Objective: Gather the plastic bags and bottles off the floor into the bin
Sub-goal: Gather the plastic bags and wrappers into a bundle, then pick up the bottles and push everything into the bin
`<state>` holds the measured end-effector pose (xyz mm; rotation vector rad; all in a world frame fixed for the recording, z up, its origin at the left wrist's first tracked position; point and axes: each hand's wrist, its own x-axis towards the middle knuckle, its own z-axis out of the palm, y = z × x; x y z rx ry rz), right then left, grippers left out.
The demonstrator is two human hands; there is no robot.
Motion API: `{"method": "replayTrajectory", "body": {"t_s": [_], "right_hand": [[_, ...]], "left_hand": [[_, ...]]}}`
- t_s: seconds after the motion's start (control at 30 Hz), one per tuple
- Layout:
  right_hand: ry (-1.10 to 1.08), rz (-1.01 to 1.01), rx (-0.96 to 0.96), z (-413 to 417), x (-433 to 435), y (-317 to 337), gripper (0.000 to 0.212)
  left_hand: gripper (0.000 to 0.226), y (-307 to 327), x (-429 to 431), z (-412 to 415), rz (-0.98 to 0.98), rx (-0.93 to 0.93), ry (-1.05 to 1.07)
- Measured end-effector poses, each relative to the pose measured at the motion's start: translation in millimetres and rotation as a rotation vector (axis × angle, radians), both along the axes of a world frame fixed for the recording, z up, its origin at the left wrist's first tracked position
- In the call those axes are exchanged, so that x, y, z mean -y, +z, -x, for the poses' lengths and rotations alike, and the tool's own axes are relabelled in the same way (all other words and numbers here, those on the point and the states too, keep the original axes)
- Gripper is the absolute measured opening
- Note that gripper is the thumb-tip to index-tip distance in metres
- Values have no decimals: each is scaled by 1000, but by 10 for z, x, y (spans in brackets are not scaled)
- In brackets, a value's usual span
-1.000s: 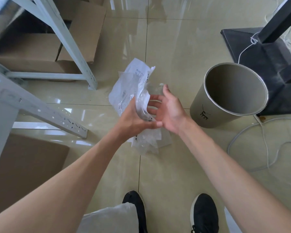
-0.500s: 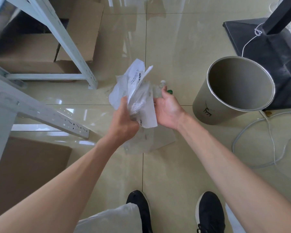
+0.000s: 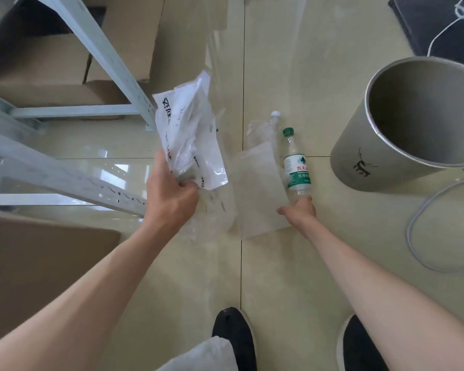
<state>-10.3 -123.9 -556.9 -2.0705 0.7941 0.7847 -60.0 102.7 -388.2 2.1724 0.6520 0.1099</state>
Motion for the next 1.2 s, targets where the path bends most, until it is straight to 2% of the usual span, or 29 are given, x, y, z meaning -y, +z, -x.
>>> {"method": "replayTrajectory", "body": {"t_s": [0.03,0.07,0.17,0.23,0.27,0.33,0.4,0.47,0.53,0.6,0.73,0.87,1.03,1.2], "right_hand": [[30,29,-18,11,-21,-43,81],[44,63,-24,15,-43,-43,75],[-21,5,107,66,-36,103,9],[-97,-127,241,160,-59,271,29],[-182,-224,306,205,-87,381,30],[-366,-463,388,235,-196,673,17],[-435,-754,340,181,-312,966,7],[-357,-1019,250,123,-457,1266,8],[-271,-1212,154,105,-609,1520,34],[-225,-1244,88,113,-711,1606,58],[-102,-1186,80,185,-765,1645,72],[61,-1195,-3,225,-711,1713,95],[-34,-1268,-178,140,-617,1701,103],[104,-1275,-264,116,-618,1695,109]], "left_hand": [[43,-21,4,-4,10,2,3],[42,-34,17,-13,22,1,-2],[44,-45,53,-45,75,-13,-47],[47,-25,70,-46,120,-50,-95],[49,-15,75,-32,142,-78,-121],[51,9,93,13,185,-126,-180],[54,47,112,52,208,-148,-218],[58,72,118,61,226,-157,-239],[59,113,120,60,245,-152,-258],[57,159,127,70,286,-147,-241],[53,255,194,83,440,-151,-242],[79,313,263,94,480,-156,-281],[56,252,183,69,329,-154,-226],[61,331,222,85,460,-131,-297]]}}
